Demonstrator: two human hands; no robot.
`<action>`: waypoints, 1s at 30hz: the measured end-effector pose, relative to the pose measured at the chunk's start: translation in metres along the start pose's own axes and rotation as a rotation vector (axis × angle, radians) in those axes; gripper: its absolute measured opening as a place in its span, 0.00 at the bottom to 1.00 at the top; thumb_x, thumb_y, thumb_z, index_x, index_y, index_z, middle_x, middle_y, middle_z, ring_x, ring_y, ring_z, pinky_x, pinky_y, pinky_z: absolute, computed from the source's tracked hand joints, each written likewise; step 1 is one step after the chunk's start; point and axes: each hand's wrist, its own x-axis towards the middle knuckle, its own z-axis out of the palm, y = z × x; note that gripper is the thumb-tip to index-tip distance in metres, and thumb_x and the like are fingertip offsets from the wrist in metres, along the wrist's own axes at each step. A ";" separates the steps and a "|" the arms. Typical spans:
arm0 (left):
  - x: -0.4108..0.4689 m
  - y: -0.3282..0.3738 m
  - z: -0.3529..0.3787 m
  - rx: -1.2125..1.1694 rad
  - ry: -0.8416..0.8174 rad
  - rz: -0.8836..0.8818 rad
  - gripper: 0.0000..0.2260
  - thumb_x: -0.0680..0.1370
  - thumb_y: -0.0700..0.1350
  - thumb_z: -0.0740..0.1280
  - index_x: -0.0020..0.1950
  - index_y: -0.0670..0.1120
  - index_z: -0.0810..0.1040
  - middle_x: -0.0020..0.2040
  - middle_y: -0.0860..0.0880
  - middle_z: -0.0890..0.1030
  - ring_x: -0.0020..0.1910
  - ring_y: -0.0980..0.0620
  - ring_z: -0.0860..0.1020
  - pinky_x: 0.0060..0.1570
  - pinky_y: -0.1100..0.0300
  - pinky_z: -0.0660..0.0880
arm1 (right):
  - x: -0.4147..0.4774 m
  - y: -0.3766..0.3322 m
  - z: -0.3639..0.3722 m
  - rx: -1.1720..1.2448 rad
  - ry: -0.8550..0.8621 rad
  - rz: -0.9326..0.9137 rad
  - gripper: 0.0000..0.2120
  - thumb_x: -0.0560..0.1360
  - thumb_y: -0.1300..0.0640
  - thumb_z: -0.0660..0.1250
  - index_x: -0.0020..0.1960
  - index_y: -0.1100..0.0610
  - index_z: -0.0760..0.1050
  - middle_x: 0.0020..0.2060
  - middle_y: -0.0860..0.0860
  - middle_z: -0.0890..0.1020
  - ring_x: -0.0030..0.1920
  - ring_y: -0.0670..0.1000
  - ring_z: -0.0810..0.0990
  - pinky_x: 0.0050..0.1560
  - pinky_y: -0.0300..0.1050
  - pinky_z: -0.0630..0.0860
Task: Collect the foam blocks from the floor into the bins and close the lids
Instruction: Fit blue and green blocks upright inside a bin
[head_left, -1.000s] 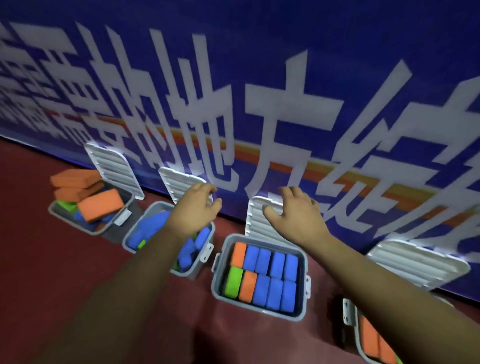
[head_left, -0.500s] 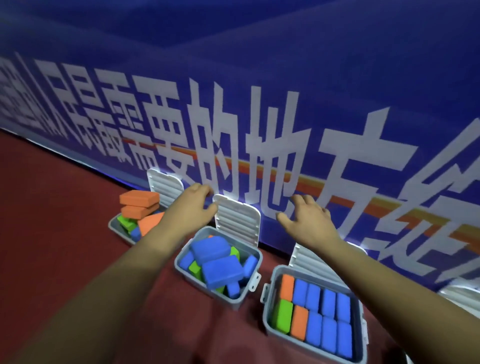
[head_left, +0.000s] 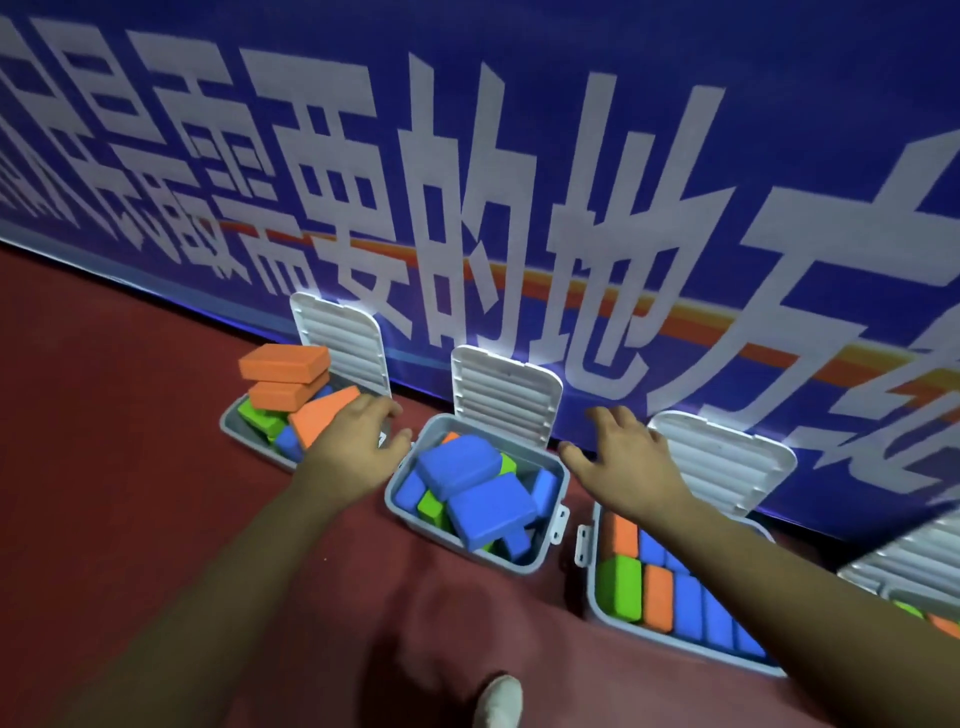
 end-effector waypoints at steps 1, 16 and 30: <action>0.012 -0.006 0.005 -0.012 -0.004 0.003 0.15 0.77 0.49 0.68 0.59 0.42 0.79 0.55 0.45 0.79 0.55 0.46 0.77 0.56 0.57 0.69 | 0.015 -0.003 0.007 -0.007 -0.007 -0.001 0.27 0.77 0.40 0.60 0.71 0.53 0.67 0.64 0.55 0.73 0.64 0.58 0.72 0.70 0.57 0.64; 0.159 -0.119 0.097 0.004 -0.209 -0.004 0.11 0.76 0.46 0.69 0.58 0.45 0.78 0.56 0.48 0.79 0.56 0.47 0.78 0.57 0.53 0.73 | 0.194 -0.041 0.129 0.007 -0.168 0.039 0.28 0.77 0.39 0.60 0.71 0.54 0.67 0.64 0.55 0.72 0.65 0.59 0.72 0.69 0.57 0.64; 0.260 -0.198 0.315 0.012 -0.669 0.192 0.17 0.76 0.53 0.63 0.57 0.44 0.77 0.56 0.46 0.78 0.59 0.44 0.76 0.58 0.53 0.72 | 0.199 0.018 0.306 0.060 -0.258 0.532 0.27 0.77 0.39 0.61 0.69 0.54 0.67 0.64 0.55 0.71 0.64 0.61 0.72 0.64 0.56 0.68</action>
